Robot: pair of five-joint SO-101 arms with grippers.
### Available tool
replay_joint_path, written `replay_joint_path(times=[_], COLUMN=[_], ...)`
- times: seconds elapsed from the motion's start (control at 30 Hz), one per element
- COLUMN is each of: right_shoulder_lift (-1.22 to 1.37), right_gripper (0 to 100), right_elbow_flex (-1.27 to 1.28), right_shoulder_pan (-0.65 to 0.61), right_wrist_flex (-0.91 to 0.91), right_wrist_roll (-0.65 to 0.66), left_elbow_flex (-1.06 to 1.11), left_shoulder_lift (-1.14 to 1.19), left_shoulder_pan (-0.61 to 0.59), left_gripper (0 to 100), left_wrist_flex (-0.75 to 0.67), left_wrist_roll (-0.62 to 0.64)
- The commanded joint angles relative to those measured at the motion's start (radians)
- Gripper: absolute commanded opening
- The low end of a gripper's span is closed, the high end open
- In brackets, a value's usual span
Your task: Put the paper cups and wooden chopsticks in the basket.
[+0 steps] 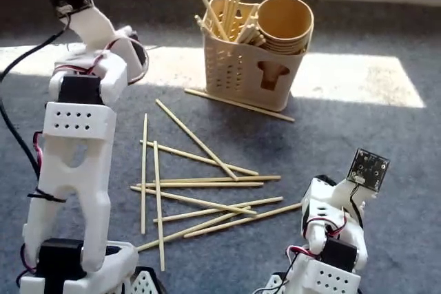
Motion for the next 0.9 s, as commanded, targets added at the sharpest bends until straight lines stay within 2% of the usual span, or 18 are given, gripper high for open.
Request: replay_joint_path(times=[0.0, 0.2, 0.37, 0.43, 0.53, 0.67, 0.87], right_shoulder_lift=[-0.004, -0.004, -0.004, -0.004, -0.004, -0.004, -0.002], right_gripper=[0.5, 0.5, 0.5, 0.5, 0.5, 0.5, 0.5], right_elbow_flex=[0.096, 0.096, 0.096, 0.096, 0.096, 0.096, 0.096], right_shoulder_pan=[0.010, 0.010, 0.010, 0.010, 0.010, 0.010, 0.010], right_wrist_flex=[0.007, 0.007, 0.007, 0.007, 0.007, 0.007, 0.007], right_wrist_roll=[-0.006, -0.006, -0.006, -0.006, -0.006, -0.006, -0.006], left_elbow_flex=[-0.007, -0.004, 0.073, 0.147, 0.259, 0.418, 0.601], left_shoulder_lift=[-0.041, -0.039, -0.039, -0.039, -0.039, -0.039, -0.039], left_shoulder_pan=[-0.013, -0.013, -0.013, -0.013, -0.013, -0.013, -0.013], left_gripper=[1, 2, 21, 24, 22, 17, 16], left_wrist_flex=[0.201, 0.463, 0.572, 0.572, 0.488, 0.304, 0.098], left_wrist_roll=[-0.110, -0.207, -0.212, -0.213, -0.235, -0.236, -0.236])
